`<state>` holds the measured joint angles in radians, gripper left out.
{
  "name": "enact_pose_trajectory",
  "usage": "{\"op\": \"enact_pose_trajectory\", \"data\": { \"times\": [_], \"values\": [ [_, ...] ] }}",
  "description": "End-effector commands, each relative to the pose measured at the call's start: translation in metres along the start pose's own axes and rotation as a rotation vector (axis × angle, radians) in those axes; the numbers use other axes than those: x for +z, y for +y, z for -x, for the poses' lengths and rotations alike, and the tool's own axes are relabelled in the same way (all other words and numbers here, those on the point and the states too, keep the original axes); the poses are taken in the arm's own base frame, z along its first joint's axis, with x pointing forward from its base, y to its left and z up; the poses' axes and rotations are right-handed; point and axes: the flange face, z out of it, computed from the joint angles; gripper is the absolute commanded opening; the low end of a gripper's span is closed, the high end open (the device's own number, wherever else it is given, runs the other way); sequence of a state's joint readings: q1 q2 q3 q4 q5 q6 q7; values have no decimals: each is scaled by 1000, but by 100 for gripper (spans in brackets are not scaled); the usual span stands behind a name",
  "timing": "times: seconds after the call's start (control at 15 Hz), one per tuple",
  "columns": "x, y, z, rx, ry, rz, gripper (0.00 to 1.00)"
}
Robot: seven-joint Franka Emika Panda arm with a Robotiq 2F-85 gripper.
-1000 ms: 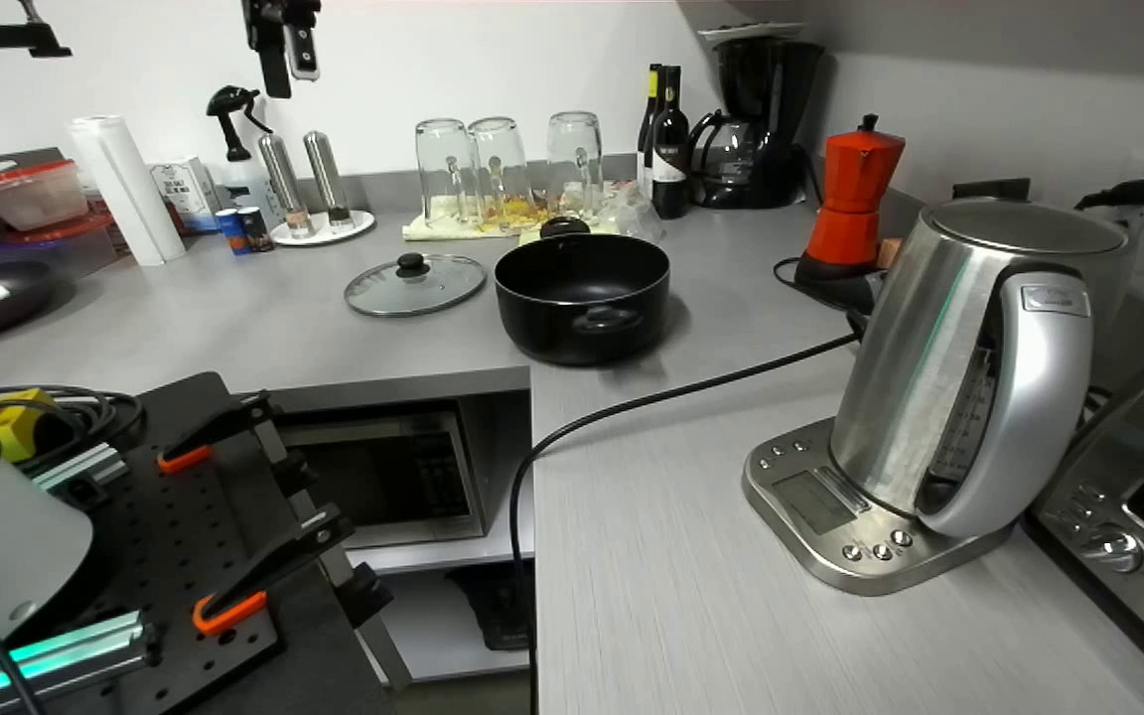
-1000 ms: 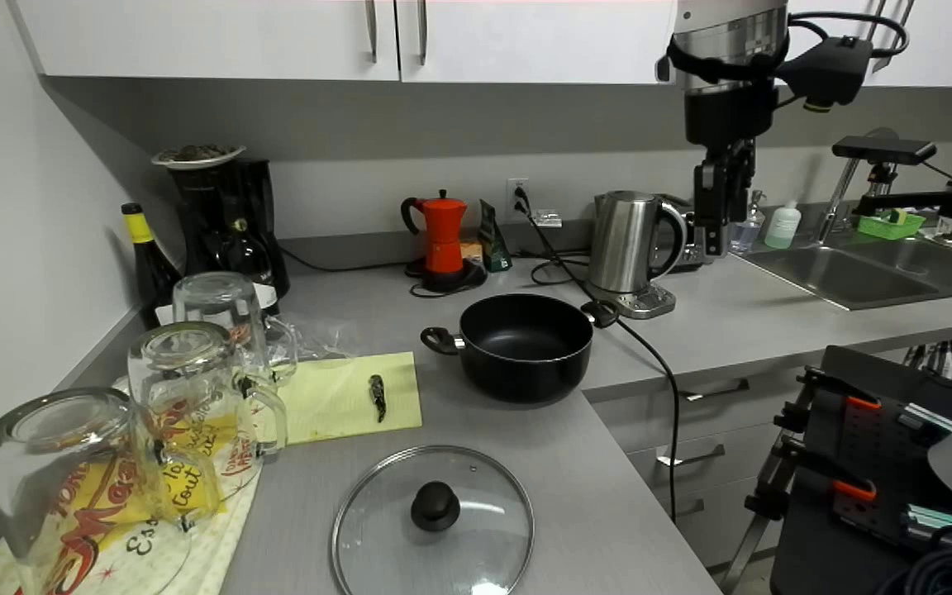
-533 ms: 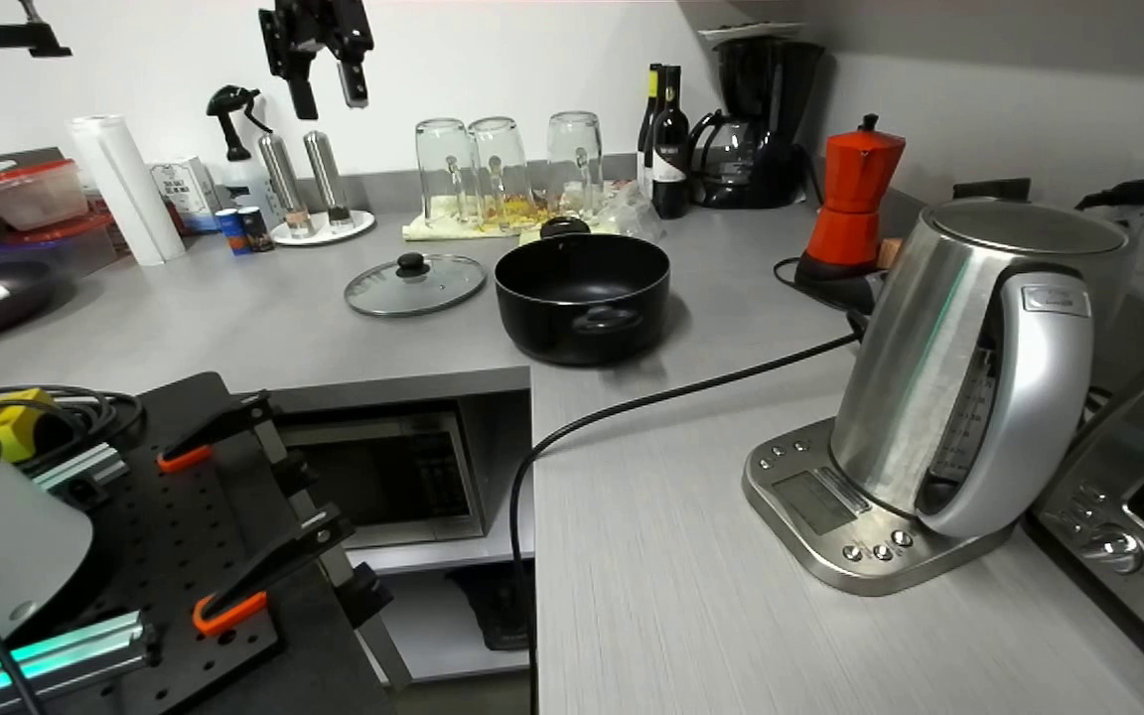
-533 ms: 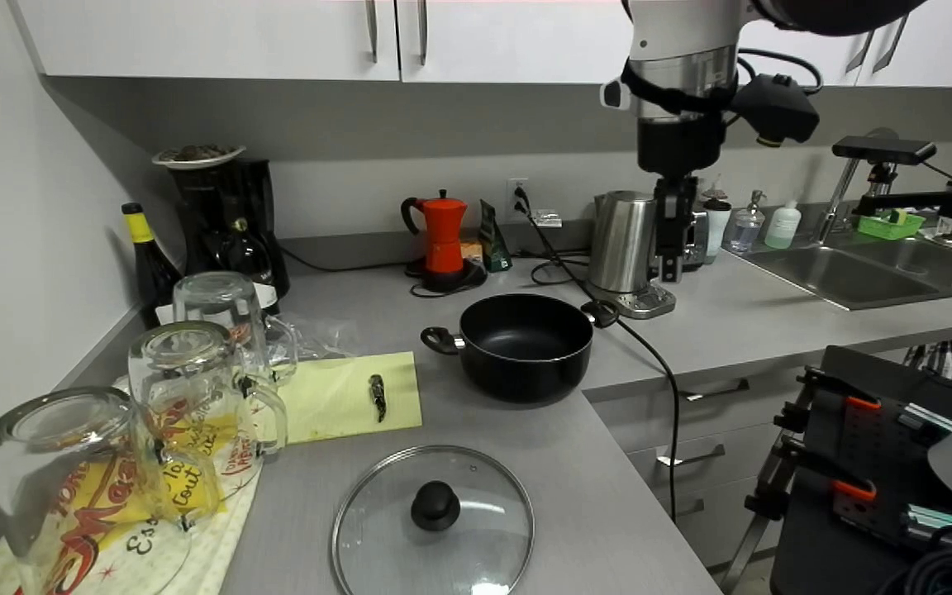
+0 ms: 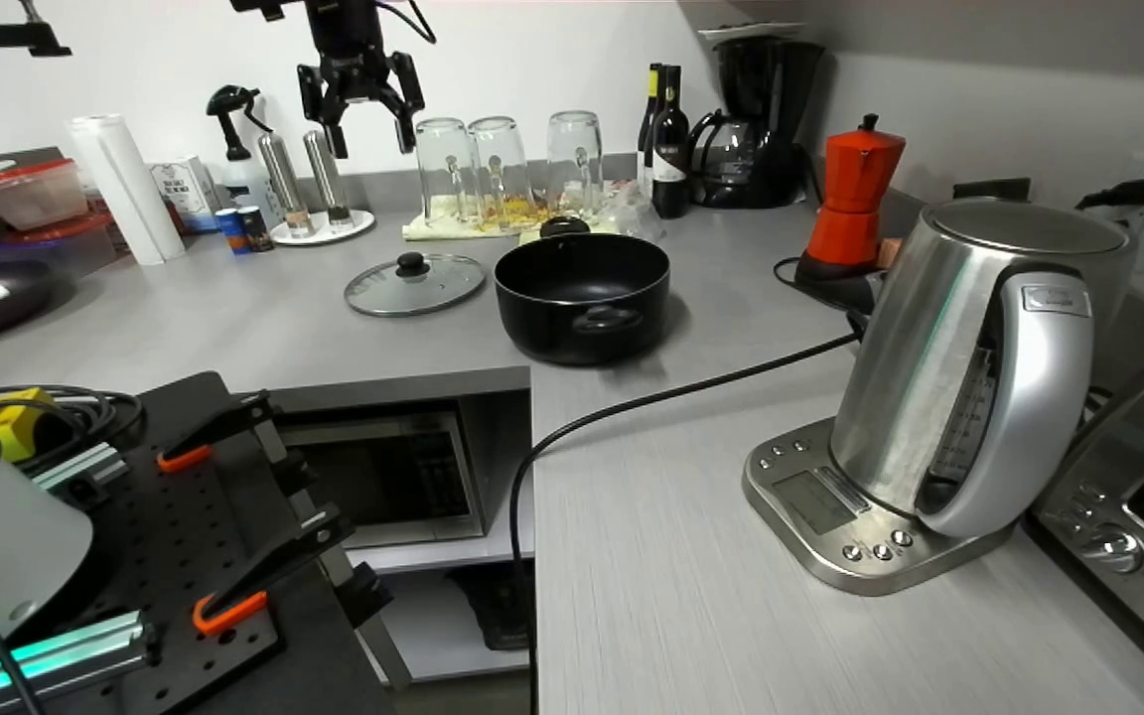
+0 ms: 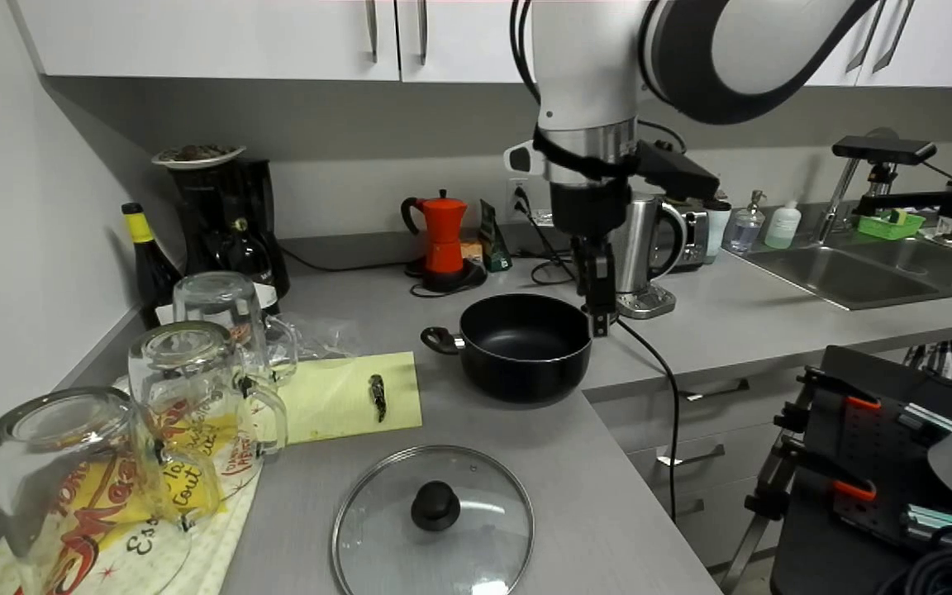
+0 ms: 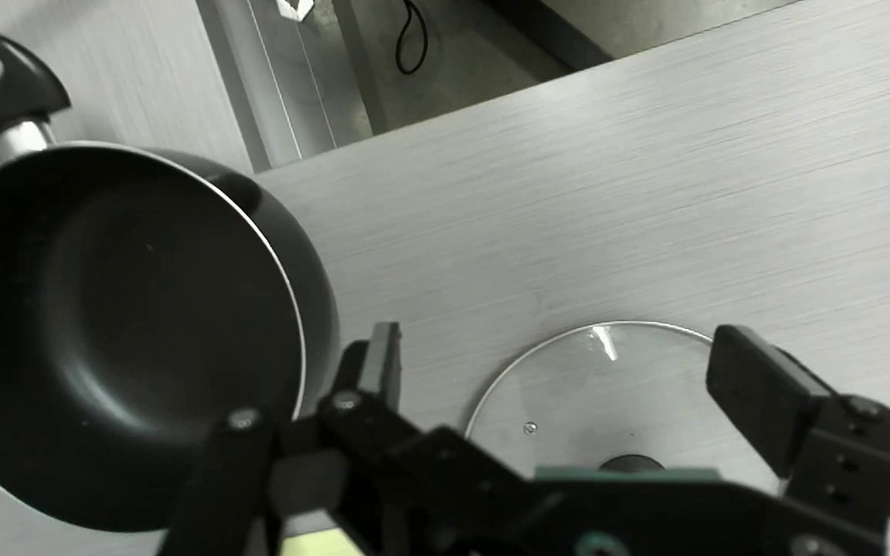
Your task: Pick up the lid and cover the pot
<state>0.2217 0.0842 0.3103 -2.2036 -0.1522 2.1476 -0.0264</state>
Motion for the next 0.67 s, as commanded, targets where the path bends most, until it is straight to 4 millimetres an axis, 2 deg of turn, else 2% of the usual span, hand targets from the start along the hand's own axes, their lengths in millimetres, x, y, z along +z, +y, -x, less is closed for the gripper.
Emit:
{"op": "enact_pose_trajectory", "data": {
  "times": [0.0,0.27,0.6],
  "values": [
    [23,-10,-50,-171,-17,-9,100],
    [55,-30,-92,-332,-51,33,100],
    [97,-60,-132,-543,-76,66,100]
  ]
}}
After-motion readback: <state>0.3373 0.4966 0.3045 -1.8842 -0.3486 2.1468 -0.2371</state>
